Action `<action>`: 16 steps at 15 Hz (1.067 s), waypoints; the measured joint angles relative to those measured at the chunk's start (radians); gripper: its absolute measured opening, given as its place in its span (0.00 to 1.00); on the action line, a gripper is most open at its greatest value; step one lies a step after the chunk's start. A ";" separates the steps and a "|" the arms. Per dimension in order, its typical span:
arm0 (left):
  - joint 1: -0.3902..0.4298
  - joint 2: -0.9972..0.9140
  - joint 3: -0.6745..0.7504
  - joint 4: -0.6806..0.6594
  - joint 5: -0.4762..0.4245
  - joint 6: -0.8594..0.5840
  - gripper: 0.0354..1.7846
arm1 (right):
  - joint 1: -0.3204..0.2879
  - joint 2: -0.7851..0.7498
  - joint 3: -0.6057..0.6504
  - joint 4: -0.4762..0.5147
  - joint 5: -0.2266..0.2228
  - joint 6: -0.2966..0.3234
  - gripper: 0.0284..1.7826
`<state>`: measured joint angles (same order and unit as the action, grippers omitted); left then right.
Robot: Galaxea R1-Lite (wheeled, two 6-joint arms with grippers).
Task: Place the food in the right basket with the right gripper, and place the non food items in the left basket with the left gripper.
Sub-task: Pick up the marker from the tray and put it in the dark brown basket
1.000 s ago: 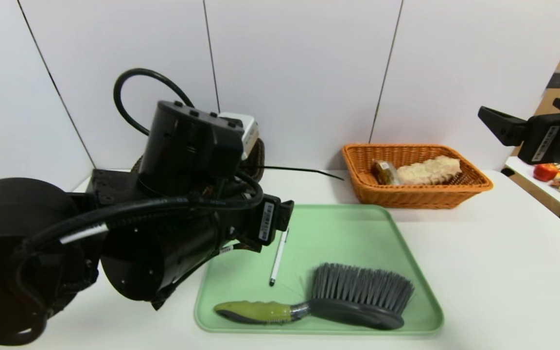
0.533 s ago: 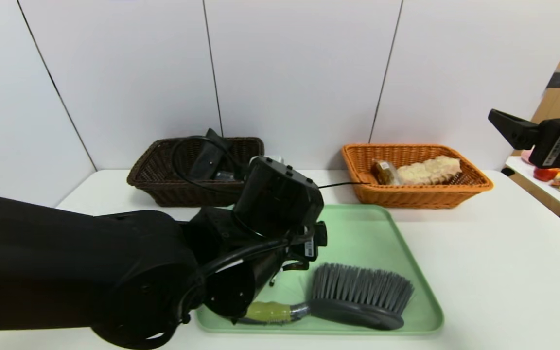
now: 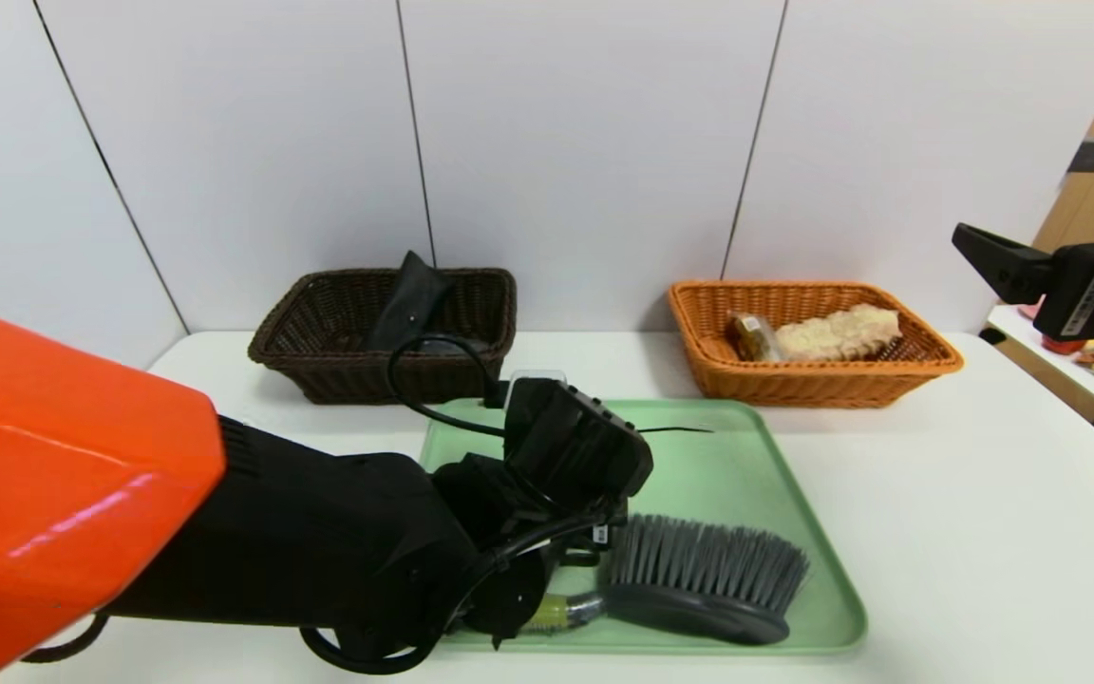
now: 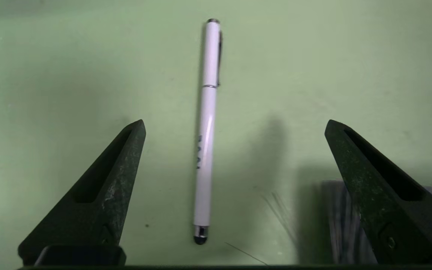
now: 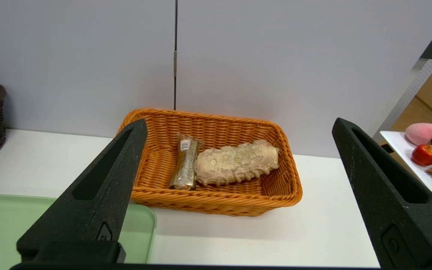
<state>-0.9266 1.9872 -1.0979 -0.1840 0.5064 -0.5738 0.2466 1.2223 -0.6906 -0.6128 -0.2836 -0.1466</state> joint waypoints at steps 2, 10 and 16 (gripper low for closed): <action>0.004 0.019 0.004 -0.001 -0.005 0.027 0.94 | 0.000 -0.005 0.000 0.000 0.000 0.000 0.95; 0.009 0.047 0.011 -0.054 -0.024 0.041 0.79 | 0.000 -0.014 0.022 0.000 0.013 0.002 0.95; 0.015 0.047 0.014 -0.051 -0.025 0.043 0.37 | 0.007 -0.021 0.027 0.000 0.013 0.002 0.95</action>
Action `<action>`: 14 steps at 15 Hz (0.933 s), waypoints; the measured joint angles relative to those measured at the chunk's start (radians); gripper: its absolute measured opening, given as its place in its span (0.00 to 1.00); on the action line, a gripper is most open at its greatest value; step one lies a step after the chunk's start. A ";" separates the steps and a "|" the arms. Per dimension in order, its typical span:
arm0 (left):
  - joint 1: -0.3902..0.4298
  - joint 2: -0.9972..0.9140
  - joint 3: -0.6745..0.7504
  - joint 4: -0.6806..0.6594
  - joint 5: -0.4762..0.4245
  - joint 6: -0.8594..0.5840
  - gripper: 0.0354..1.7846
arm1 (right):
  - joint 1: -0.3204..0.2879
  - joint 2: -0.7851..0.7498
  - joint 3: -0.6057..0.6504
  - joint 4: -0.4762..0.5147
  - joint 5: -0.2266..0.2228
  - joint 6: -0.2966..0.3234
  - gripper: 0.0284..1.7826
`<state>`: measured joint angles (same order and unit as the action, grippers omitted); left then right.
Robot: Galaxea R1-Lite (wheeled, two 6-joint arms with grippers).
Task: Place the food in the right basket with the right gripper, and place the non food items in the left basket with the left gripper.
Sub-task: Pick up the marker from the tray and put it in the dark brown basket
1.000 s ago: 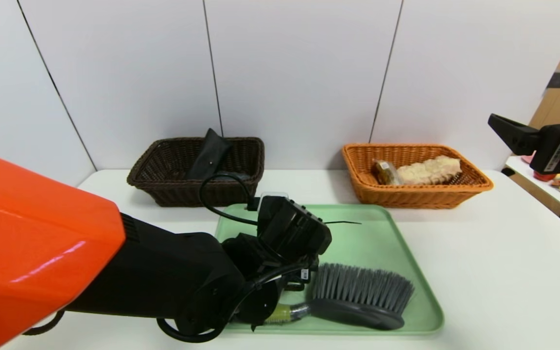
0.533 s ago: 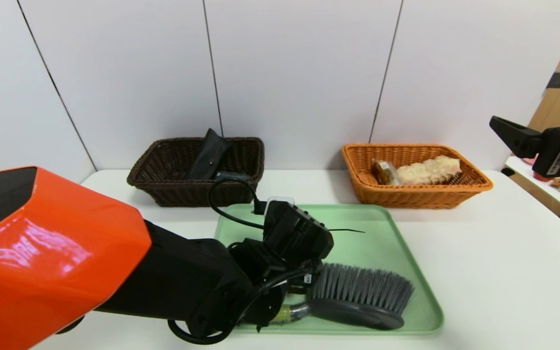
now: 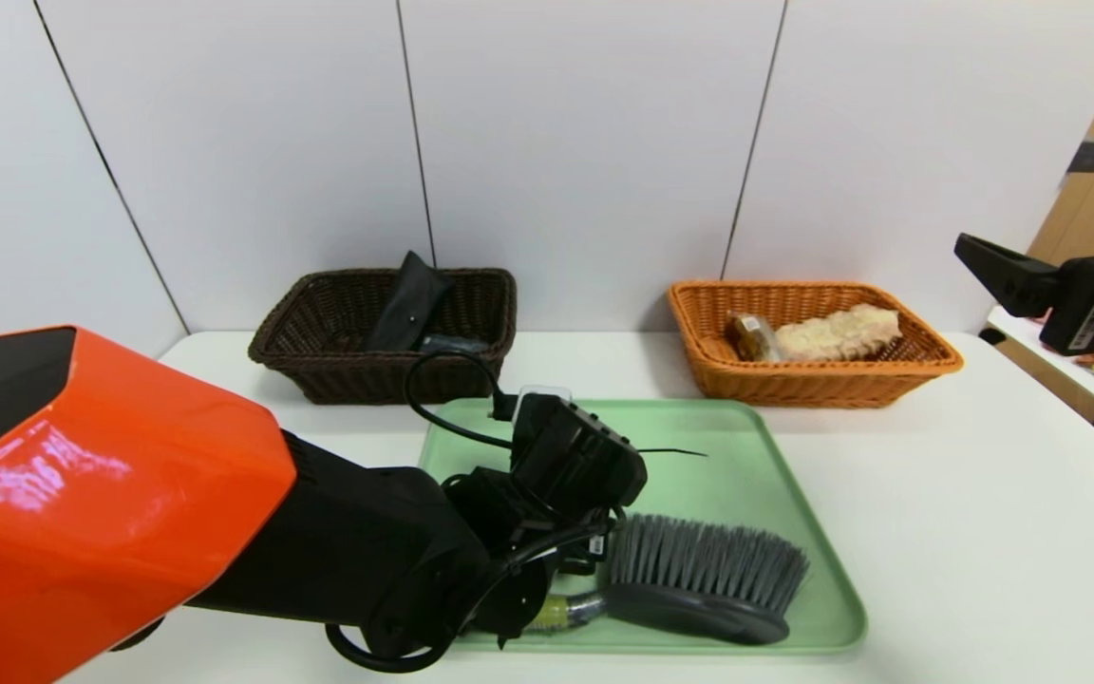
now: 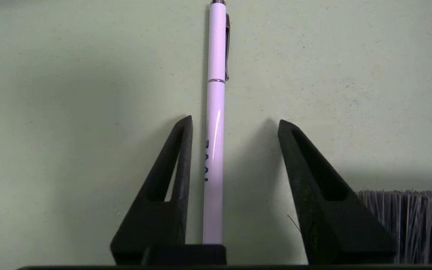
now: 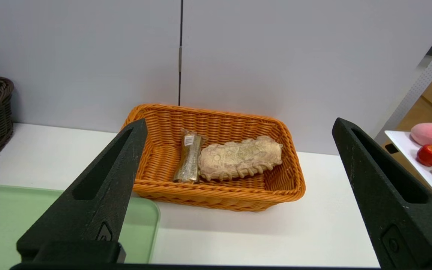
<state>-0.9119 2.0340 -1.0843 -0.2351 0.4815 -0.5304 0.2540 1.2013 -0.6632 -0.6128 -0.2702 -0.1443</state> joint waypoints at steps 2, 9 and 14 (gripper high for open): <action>0.002 0.000 0.000 0.000 0.000 0.000 0.01 | 0.004 0.000 0.000 0.000 0.000 0.000 0.95; 0.010 -0.023 -0.003 0.003 0.000 0.031 0.01 | 0.006 -0.002 0.016 0.000 0.000 0.000 0.95; 0.060 -0.168 -0.041 -0.034 0.005 0.243 0.01 | 0.006 -0.011 0.051 -0.003 0.000 0.001 0.95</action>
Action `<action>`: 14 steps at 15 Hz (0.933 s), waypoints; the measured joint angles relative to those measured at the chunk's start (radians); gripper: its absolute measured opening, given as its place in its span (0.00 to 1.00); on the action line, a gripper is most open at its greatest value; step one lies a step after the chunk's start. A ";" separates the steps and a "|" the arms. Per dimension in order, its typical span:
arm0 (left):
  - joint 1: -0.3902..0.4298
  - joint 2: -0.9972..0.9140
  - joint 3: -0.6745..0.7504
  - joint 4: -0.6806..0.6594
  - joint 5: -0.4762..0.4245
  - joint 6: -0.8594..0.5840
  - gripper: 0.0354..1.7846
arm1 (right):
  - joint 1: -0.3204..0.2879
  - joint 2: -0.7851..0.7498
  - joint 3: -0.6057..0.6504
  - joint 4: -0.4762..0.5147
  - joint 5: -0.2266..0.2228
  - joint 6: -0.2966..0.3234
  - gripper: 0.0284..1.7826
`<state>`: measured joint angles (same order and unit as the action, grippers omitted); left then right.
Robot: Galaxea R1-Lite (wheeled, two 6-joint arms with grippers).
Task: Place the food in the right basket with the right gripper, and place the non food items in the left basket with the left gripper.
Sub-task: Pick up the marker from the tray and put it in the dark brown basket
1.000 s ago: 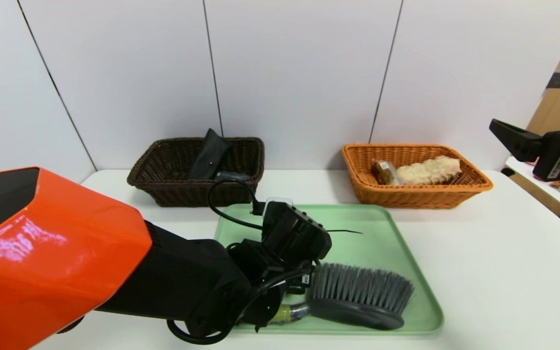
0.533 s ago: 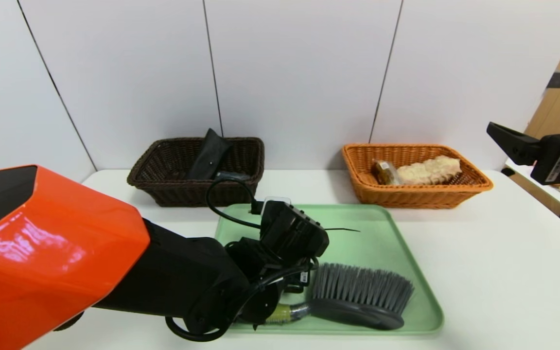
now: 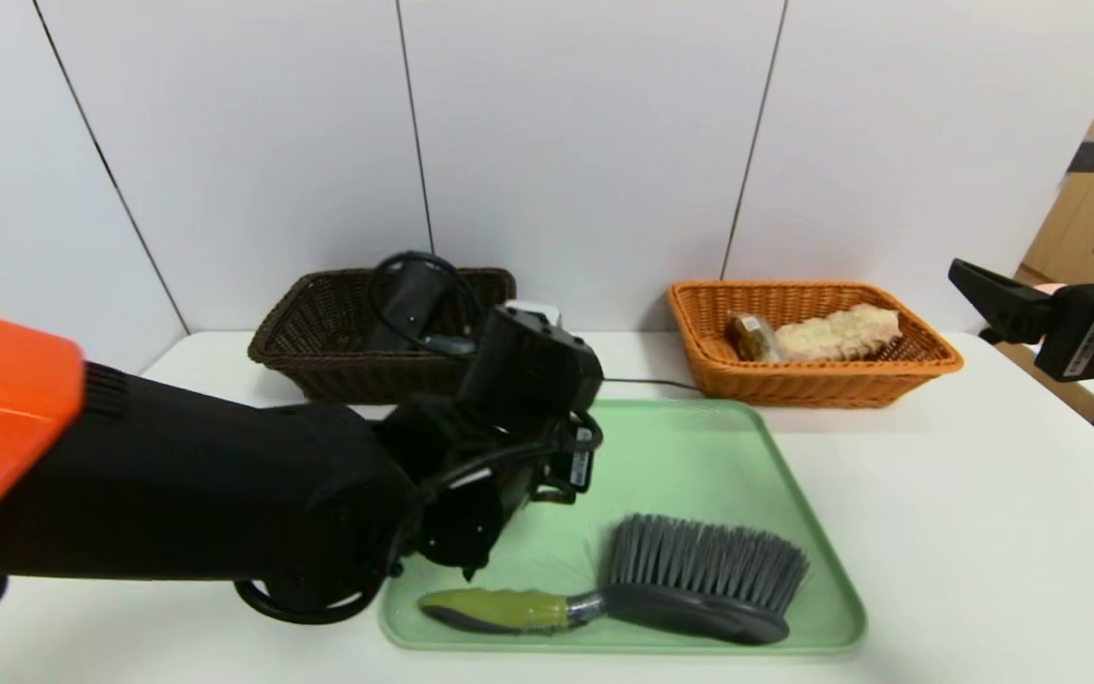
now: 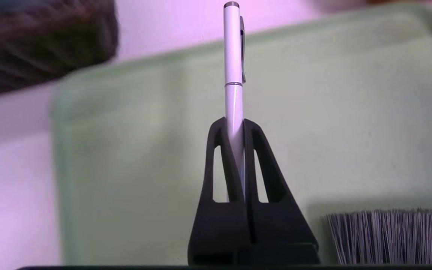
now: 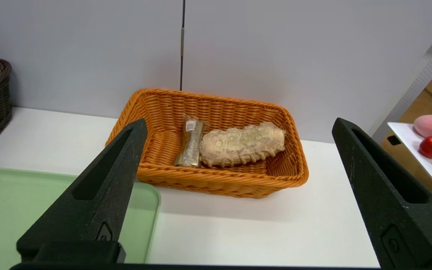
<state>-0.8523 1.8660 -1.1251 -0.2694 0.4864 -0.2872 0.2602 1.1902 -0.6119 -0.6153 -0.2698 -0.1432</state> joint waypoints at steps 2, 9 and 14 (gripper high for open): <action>0.077 -0.058 -0.002 -0.049 0.003 0.101 0.01 | 0.000 -0.003 0.024 -0.015 0.003 -0.001 0.95; 0.510 -0.005 0.011 -0.576 -0.129 0.400 0.01 | -0.001 -0.021 0.067 -0.042 0.014 -0.006 0.95; 0.611 0.103 0.038 -0.628 -0.140 0.417 0.01 | -0.002 -0.024 0.080 -0.042 0.012 -0.004 0.95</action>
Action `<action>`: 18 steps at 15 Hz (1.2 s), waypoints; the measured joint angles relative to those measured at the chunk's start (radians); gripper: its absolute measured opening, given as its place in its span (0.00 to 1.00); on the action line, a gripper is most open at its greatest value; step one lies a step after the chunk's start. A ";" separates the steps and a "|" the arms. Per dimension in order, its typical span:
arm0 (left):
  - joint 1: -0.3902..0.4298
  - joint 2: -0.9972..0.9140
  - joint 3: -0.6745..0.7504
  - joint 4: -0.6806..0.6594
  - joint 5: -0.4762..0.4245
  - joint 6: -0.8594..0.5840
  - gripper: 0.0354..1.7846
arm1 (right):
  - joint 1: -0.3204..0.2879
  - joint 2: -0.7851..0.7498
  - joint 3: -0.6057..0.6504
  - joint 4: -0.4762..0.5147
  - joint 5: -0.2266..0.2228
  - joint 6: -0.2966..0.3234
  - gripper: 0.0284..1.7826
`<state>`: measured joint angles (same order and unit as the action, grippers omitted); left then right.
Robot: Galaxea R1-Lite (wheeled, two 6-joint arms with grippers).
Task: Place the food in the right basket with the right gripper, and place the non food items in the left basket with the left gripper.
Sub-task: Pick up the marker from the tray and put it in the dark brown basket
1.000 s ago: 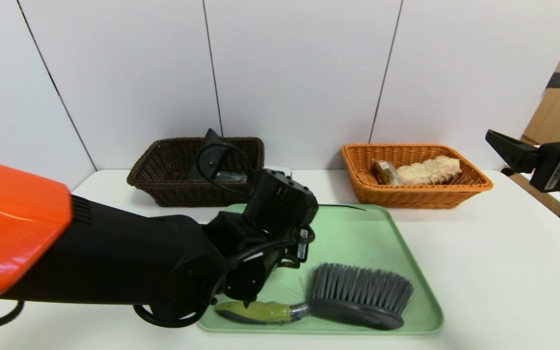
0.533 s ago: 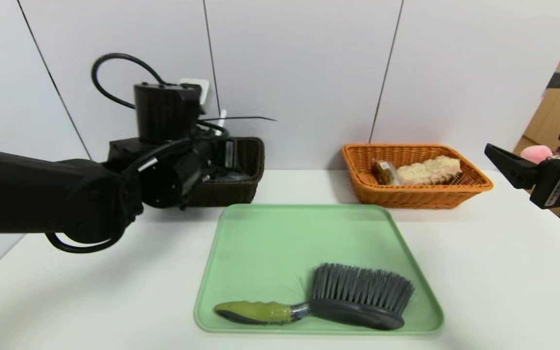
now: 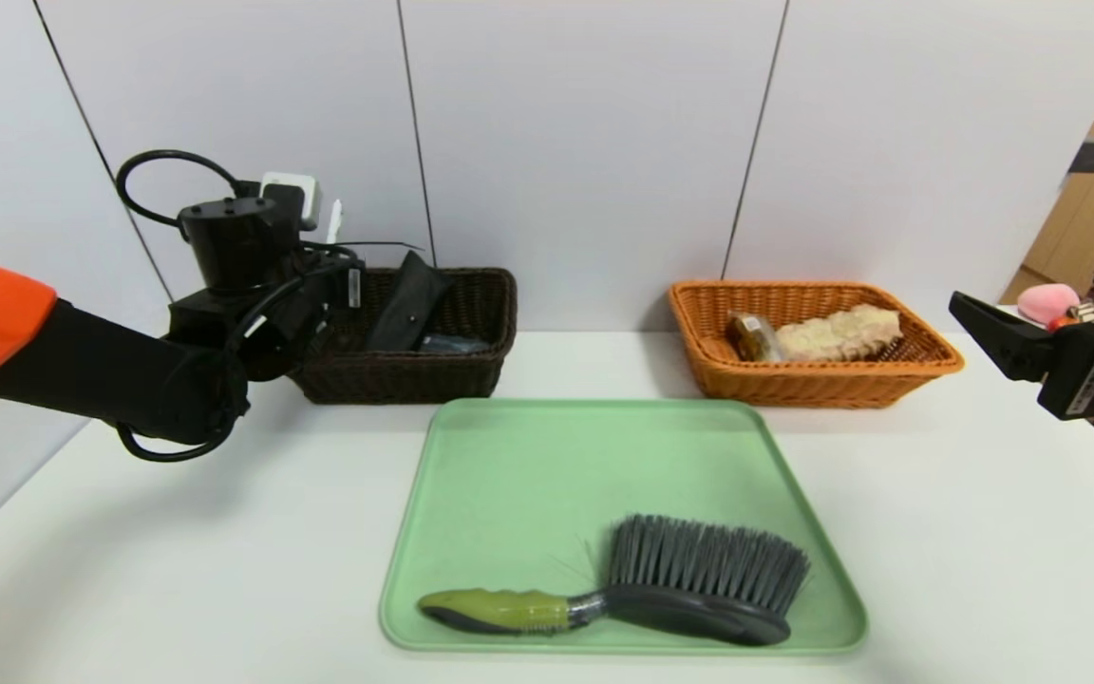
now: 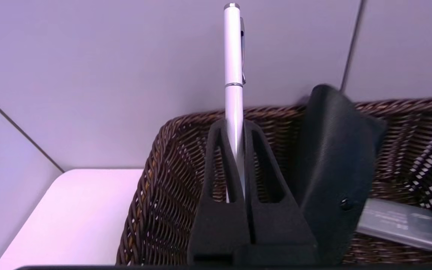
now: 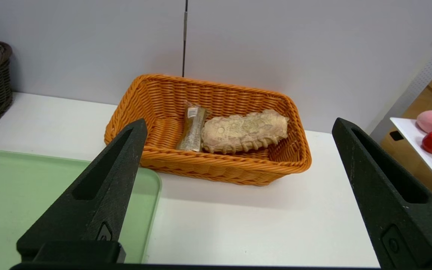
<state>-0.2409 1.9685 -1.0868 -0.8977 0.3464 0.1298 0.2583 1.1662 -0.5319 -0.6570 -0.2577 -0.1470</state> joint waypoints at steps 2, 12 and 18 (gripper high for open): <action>0.004 0.032 0.000 -0.025 -0.001 0.002 0.01 | -0.002 -0.001 0.005 0.000 0.000 0.002 0.95; 0.006 0.066 -0.002 -0.068 -0.001 0.001 0.01 | -0.003 -0.013 0.018 0.000 0.000 0.001 0.95; 0.006 0.054 0.002 -0.067 -0.001 0.003 0.01 | -0.003 -0.026 0.023 0.000 0.000 0.000 0.95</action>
<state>-0.2347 2.0228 -1.0847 -0.9645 0.3457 0.1326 0.2557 1.1400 -0.5094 -0.6570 -0.2579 -0.1470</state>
